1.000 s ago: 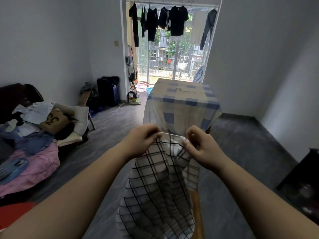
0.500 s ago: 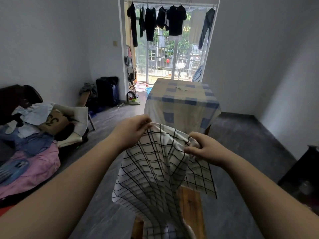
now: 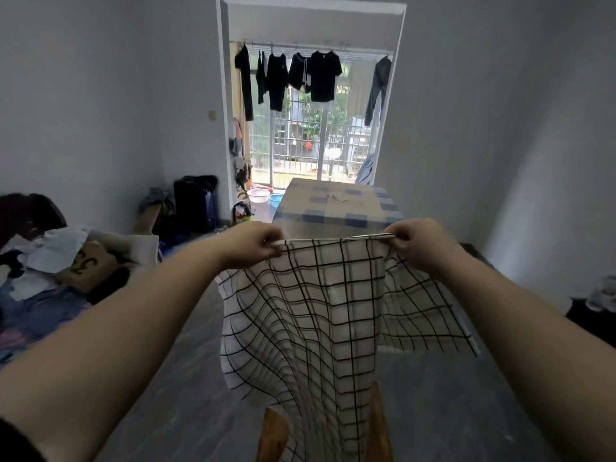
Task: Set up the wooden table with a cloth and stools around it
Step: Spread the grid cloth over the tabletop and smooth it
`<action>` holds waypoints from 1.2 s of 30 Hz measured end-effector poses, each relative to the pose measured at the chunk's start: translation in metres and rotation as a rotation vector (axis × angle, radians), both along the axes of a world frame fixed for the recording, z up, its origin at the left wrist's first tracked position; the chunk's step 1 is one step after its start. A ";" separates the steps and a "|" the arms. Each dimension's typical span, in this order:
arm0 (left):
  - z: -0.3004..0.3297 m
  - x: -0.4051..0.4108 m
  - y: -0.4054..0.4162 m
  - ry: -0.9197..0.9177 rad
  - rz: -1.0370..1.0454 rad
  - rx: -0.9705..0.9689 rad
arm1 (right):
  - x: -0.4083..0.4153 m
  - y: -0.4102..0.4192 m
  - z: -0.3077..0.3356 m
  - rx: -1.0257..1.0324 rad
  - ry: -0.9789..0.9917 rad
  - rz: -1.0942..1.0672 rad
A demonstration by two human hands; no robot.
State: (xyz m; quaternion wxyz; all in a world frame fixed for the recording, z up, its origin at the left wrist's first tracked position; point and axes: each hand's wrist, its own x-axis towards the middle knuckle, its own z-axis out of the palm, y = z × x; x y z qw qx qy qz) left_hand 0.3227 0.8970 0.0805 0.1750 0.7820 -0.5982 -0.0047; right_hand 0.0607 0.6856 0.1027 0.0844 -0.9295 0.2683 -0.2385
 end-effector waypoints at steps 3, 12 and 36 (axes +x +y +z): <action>0.018 0.013 -0.010 -0.119 0.129 -0.032 | 0.002 -0.002 0.021 -0.214 0.131 -0.109; 0.141 0.027 -0.022 -0.403 0.256 -0.355 | 0.001 0.008 0.136 -0.321 0.502 -0.163; 0.040 0.087 0.028 -0.185 0.133 -0.048 | -0.030 0.007 0.031 -0.043 0.485 -0.240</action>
